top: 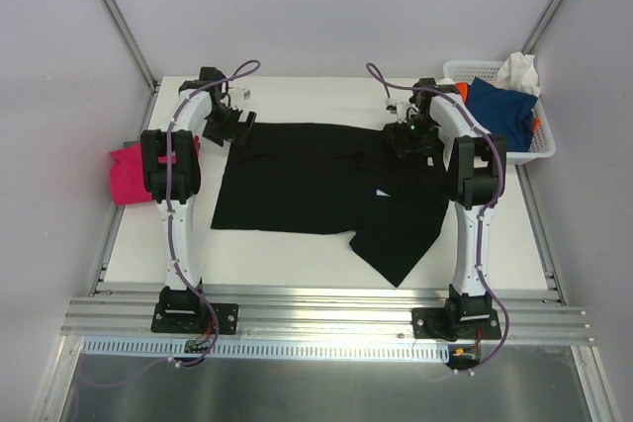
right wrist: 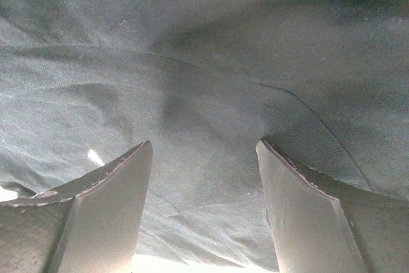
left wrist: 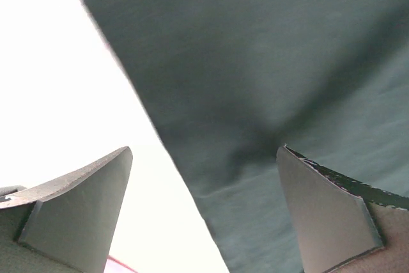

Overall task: Fold and stack the t-shirts
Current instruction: Fold the tshirt

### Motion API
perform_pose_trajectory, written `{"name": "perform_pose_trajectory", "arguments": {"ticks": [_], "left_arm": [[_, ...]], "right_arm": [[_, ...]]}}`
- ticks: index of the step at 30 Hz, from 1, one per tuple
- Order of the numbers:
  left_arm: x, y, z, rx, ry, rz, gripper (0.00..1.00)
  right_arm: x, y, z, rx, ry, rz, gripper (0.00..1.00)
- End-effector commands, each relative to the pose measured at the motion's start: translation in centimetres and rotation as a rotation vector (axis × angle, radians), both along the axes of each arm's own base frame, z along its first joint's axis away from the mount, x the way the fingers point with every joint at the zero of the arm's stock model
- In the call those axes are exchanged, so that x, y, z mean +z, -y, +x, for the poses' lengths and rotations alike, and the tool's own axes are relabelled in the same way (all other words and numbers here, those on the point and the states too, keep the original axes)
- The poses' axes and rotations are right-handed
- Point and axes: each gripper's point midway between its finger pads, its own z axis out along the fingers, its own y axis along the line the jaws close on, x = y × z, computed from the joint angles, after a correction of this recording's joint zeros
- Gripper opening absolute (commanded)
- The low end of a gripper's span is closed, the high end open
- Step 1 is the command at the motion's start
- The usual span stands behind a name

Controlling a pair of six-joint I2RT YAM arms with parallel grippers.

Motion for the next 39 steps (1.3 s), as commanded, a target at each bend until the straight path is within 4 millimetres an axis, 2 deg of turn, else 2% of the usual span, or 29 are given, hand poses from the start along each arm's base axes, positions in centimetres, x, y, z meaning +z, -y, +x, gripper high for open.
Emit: {"name": "perform_pose_trajectory", "arguments": {"ticks": [1,5,6,9,11,12,15,18,20,21,23,24,27,30,35,39], "left_arm": [[0.9,-1.1,0.8,0.049,0.001,-0.033,0.97],[0.7,-1.2,1.4,0.066,-0.004,-0.034,0.93],[1.4,-0.8,1.6,0.067,0.008,-0.057,0.93],[5.2,0.3,3.1,0.060,0.102,-0.093,0.91],[6.7,0.5,3.7,0.062,0.140,-0.099,0.91],[8.1,2.0,4.0,0.035,0.171,-0.112,0.90],[10.6,3.8,4.5,0.006,0.222,-0.161,0.89],[11.7,6.4,3.9,-0.014,0.200,-0.278,0.89],[11.2,7.8,2.9,-0.019,0.149,-0.342,0.90],[9.9,8.1,2.1,-0.014,0.100,-0.352,0.90],[8.5,8.6,1.0,-0.004,0.044,-0.364,0.91],[6.9,8.6,0.2,0.004,-0.008,-0.367,0.92],[4.4,8.3,-1.3,0.024,-0.094,-0.358,0.93],[2.6,7.7,-2.4,0.056,-0.162,-0.349,0.93],[1.2,6.1,-2.1,0.088,-0.173,-0.284,0.94],[0.4,3.7,-0.5,0.117,-0.131,-0.199,0.94]], "right_arm": [[0.5,1.4,-1.0,0.012,-0.052,-0.046,0.71],[0.7,1.3,-1.0,0.006,-0.052,-0.049,0.72],[0.6,1.3,-1.0,0.007,-0.051,-0.049,0.72],[0.7,1.1,-1.1,0.014,-0.046,-0.051,0.72],[0.7,1.1,-1.0,0.017,-0.041,-0.058,0.72],[0.5,0.9,-1.1,0.023,-0.044,-0.062,0.72],[0.7,0.6,-0.9,0.037,-0.025,-0.075,0.72],[0.9,0.1,-0.9,0.058,-0.013,-0.082,0.73],[1.2,-0.1,-0.8,0.061,-0.004,-0.087,0.73],[1.2,-0.2,-0.9,0.065,-0.004,-0.086,0.73],[1.3,-0.3,-0.9,0.064,-0.003,-0.087,0.73],[1.2,-0.4,-0.9,0.068,-0.004,-0.084,0.73],[1.2,-0.4,-1.0,0.070,-0.009,-0.083,0.73],[1.2,-0.3,-1.0,0.071,-0.009,-0.084,0.73],[0.8,0.4,-1.6,0.081,-0.032,-0.104,0.73],[-0.1,2.7,-2.3,0.071,-0.084,-0.140,0.74]]}}
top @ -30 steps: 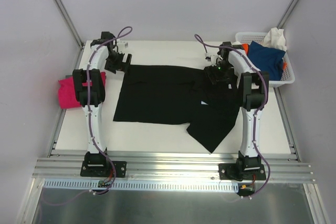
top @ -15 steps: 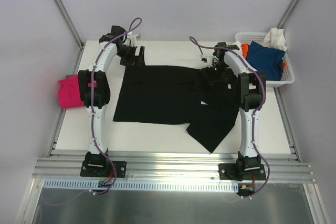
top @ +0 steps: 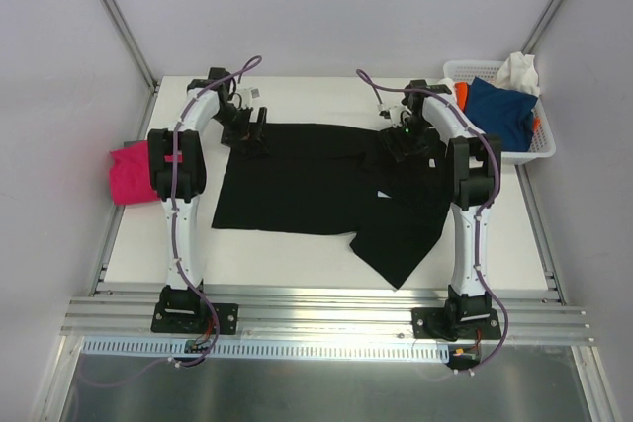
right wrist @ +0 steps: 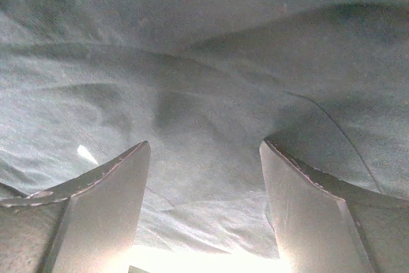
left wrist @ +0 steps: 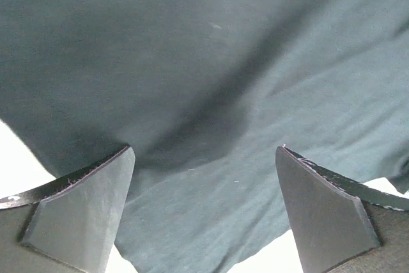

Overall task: Fold and stack the t-shirts
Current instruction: Fold the tshirt

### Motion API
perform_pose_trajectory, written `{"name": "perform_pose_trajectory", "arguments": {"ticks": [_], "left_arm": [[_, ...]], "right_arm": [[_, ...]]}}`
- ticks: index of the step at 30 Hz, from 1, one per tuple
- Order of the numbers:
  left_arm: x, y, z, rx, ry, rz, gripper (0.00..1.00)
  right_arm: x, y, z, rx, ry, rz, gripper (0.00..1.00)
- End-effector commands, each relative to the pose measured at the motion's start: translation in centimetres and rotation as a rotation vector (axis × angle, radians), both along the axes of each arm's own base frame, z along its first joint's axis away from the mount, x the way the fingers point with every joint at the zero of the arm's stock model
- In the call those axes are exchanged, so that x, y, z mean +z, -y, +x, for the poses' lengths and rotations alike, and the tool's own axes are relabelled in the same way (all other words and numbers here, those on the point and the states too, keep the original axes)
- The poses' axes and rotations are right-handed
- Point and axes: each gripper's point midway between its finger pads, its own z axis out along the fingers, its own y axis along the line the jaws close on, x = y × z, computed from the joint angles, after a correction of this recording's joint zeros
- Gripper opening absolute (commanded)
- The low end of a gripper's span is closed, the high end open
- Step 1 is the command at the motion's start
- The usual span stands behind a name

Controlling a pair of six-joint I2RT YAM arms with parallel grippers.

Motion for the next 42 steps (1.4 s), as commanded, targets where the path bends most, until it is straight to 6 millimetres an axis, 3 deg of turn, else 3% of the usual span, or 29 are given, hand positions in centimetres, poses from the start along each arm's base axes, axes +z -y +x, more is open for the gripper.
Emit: {"name": "perform_pose_trajectory", "arguments": {"ticks": [1,6,12,17,21,23,27,29,35,42], "left_arm": [[-0.3,-3.0,1.4,0.048,0.023,0.099,0.95],[-0.2,-4.3,2.5,0.065,0.053,0.142,0.95],[0.0,-4.8,2.7,0.062,0.071,0.171,0.96],[2.6,-5.0,3.5,0.062,0.142,0.181,0.95],[5.8,-4.7,4.2,0.075,0.211,0.162,0.94],[8.2,-3.9,4.2,0.074,0.253,0.111,0.94],[10.0,-1.3,3.8,0.044,0.267,0.009,0.94],[9.9,0.6,3.5,0.009,0.252,-0.046,0.93],[6.6,4.4,3.0,-0.057,0.175,-0.093,0.92],[2.9,6.5,2.2,-0.086,0.085,-0.112,0.93]], "right_arm": [[0.2,2.7,-1.3,-0.003,-0.066,-0.060,0.74],[-0.2,5.9,-1.0,-0.015,-0.084,-0.139,0.74],[-0.2,7.9,1.3,-0.014,-0.050,-0.219,0.74],[0.9,7.7,2.5,-0.037,0.004,-0.215,0.74],[2.9,6.5,1.6,-0.034,0.023,-0.176,0.75],[3.7,5.7,1.2,-0.025,0.032,-0.165,0.75],[4.4,4.9,0.6,-0.001,0.037,-0.158,0.75],[4.3,4.7,0.8,0.007,0.038,-0.163,0.75],[3.7,4.6,1.3,0.014,0.035,-0.170,0.76],[3.1,4.3,1.6,0.012,0.034,-0.162,0.76]]}}
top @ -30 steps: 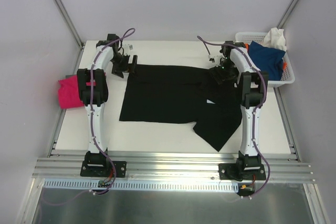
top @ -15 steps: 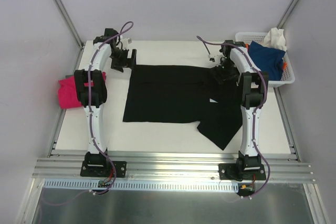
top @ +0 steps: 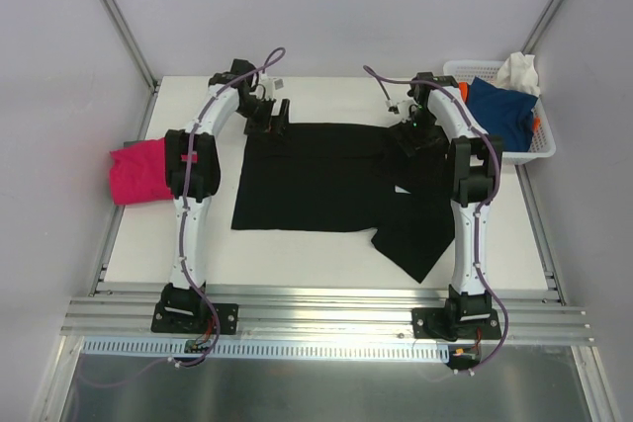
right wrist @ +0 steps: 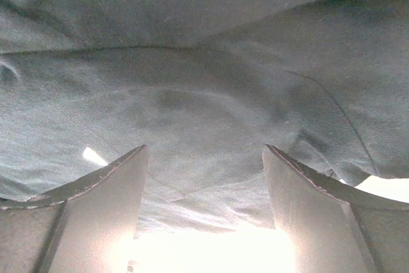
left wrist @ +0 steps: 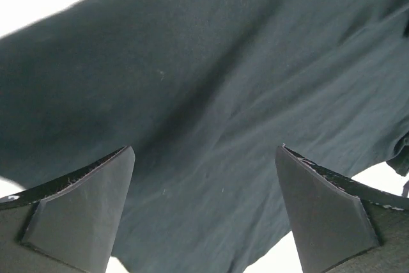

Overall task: Fold and stack the t-shirts
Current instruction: Fold the tshirt

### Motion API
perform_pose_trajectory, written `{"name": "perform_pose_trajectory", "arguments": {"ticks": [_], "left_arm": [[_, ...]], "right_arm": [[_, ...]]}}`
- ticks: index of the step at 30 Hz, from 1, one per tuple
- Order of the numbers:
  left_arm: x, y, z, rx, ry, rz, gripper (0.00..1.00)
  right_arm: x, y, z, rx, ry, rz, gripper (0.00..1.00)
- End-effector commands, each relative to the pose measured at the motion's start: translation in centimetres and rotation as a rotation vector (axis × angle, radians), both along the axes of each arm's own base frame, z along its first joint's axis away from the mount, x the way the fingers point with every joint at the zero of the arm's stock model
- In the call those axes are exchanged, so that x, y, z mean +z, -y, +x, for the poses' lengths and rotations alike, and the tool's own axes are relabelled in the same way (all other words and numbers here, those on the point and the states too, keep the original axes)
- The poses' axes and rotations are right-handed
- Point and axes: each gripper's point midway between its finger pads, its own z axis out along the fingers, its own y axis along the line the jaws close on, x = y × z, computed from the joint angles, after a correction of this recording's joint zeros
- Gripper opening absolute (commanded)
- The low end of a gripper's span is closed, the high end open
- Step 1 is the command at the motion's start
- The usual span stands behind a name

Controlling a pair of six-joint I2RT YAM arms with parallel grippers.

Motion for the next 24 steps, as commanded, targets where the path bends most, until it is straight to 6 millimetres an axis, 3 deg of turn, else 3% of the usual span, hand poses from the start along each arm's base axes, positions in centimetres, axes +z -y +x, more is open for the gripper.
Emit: {"name": "perform_pose_trajectory", "arguments": {"ticks": [1,5,6,10,14,17,21,24], "left_arm": [[-0.7,0.5,0.0,0.007,-0.039,-0.038,0.94],[-2.6,-0.4,-0.2,0.037,-0.081,-0.003,0.94],[-2.7,-0.7,-0.2,0.045,-0.084,0.003,0.93],[-3.4,-3.2,0.3,0.093,-0.082,0.058,0.94],[-3.5,-6.0,1.1,0.132,-0.060,0.101,0.95],[-3.3,-6.7,1.2,0.138,-0.052,0.110,0.94],[-3.1,-6.6,0.8,0.132,-0.058,0.099,0.94],[-3.2,-6.6,0.7,0.128,-0.057,0.100,0.95]], "right_arm": [[1.9,0.1,0.4,0.002,0.030,0.002,0.76],[3.4,-0.5,0.7,-0.013,0.061,0.034,0.76],[4.6,-1.0,0.7,-0.010,0.084,0.065,0.76],[6.8,-1.6,0.5,-0.014,0.124,0.106,0.76],[6.8,-1.6,-0.5,-0.019,0.100,0.109,0.76],[7.3,-1.7,-0.6,-0.024,0.105,0.123,0.76],[9.5,-5.0,-1.6,0.012,0.103,0.249,0.77],[9.1,-8.4,-5.0,0.046,0.000,0.325,0.77]]}}
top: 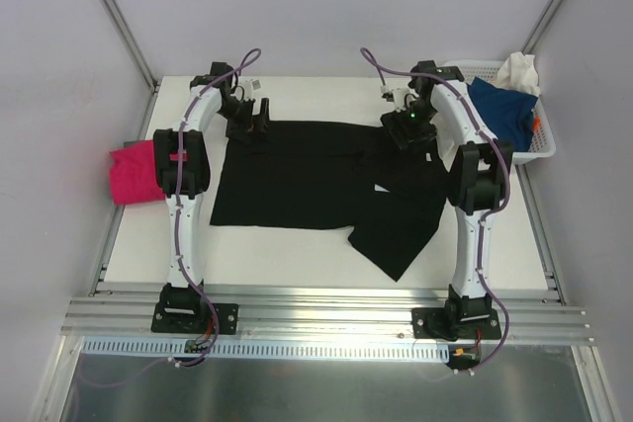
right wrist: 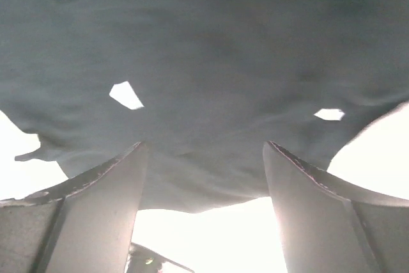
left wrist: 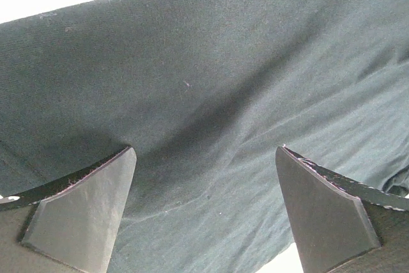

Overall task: Fold and stack the t-shirts
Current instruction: Fold the tshirt

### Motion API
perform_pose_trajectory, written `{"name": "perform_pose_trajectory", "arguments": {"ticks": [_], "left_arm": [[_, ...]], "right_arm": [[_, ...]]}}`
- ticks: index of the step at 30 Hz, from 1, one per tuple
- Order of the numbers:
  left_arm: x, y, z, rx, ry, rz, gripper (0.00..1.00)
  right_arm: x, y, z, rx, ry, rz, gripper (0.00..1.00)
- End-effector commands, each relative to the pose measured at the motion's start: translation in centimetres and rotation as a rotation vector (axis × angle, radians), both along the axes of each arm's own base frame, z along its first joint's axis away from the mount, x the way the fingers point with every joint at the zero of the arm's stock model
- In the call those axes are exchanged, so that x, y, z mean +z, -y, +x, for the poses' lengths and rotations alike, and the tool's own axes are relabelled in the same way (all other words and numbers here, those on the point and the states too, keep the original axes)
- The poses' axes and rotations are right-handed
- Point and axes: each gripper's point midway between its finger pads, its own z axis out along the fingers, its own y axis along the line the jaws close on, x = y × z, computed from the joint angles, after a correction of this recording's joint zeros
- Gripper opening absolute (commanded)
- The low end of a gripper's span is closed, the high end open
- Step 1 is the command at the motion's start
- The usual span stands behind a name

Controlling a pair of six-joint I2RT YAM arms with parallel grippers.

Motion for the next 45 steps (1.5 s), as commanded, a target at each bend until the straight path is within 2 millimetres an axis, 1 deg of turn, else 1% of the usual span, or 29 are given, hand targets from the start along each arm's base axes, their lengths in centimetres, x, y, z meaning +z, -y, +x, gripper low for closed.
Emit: {"name": "perform_pose_trajectory", "arguments": {"ticks": [1,2,3,5,6,7,9,12,14,15,19,23,27,32,34,37,40,41,44,45], "left_arm": [[0.2,-1.5,-0.4,-0.008,0.014,0.071,0.94],[0.2,-1.5,-0.4,-0.006,0.013,0.070,0.94],[0.5,-1.6,-0.3,-0.003,0.019,0.069,0.95],[0.7,-1.6,-0.3,0.000,0.021,0.068,0.94],[0.8,-1.6,-0.3,0.003,0.022,0.068,0.95],[1.1,-1.6,-0.4,0.002,0.026,0.068,0.95],[1.6,-1.7,-0.4,0.003,0.033,0.070,0.95],[1.7,-2.0,-0.5,0.009,0.034,0.076,0.95],[1.7,-2.2,-0.6,0.016,0.026,0.074,0.95],[1.7,-2.2,-0.5,0.016,0.028,0.074,0.95],[1.5,-2.9,-0.1,0.033,0.031,0.085,0.95],[1.8,-3.4,0.3,0.042,0.045,0.090,0.95],[1.6,-3.8,0.3,0.049,0.040,0.103,0.95],[1.8,-3.5,0.4,0.049,0.044,0.088,0.95],[1.9,-3.4,0.7,0.050,0.051,0.080,0.95],[1.9,-3.3,0.7,0.053,0.049,0.075,0.95],[2.0,-3.3,0.7,0.054,0.051,0.073,0.95],[2.1,-3.2,0.7,0.053,0.052,0.075,0.95],[2.1,-3.2,0.7,0.054,0.052,0.073,0.95],[2.2,-3.1,0.6,0.052,0.052,0.073,0.95]], "right_arm": [[3.0,-5.7,-5.5,0.080,-0.098,0.141,0.77],[2.1,-6.2,-6.9,0.090,-0.159,0.162,0.77],[1.4,-7.0,-7.9,0.107,-0.197,0.163,0.77],[0.3,-7.5,-8.8,0.115,-0.248,0.172,0.77],[-1.0,-7.4,-9.4,0.114,-0.303,0.159,0.77],[-1.6,-7.2,-9.6,0.125,-0.318,0.149,0.77],[-3.2,-6.1,-9.4,0.120,-0.358,0.117,0.77],[-4.4,-4.4,-9.1,0.106,-0.379,0.070,0.78],[-5.3,-2.8,-9.3,0.105,-0.407,0.029,0.78],[-5.3,-2.5,-9.4,0.104,-0.411,0.032,0.78],[-5.3,0.1,-9.5,0.064,-0.416,-0.002,0.78],[-4.7,1.6,-9.4,0.035,-0.402,-0.020,0.78],[-3.9,2.4,-9.4,0.016,-0.385,-0.024,0.78],[-3.0,2.2,-10.2,0.009,-0.374,-0.009,0.77],[-3.2,2.2,-10.6,0.014,-0.386,-0.015,0.77],[-3.7,2.1,-10.4,0.021,-0.389,-0.017,0.75],[-4.0,1.7,-9.8,0.031,-0.389,-0.011,0.69],[-4.0,1.5,-9.7,0.039,-0.387,-0.008,0.65],[-4.4,0.9,-9.8,0.054,-0.404,-0.004,0.58],[-4.5,0.7,-10.1,0.066,-0.418,-0.007,0.57]]}}
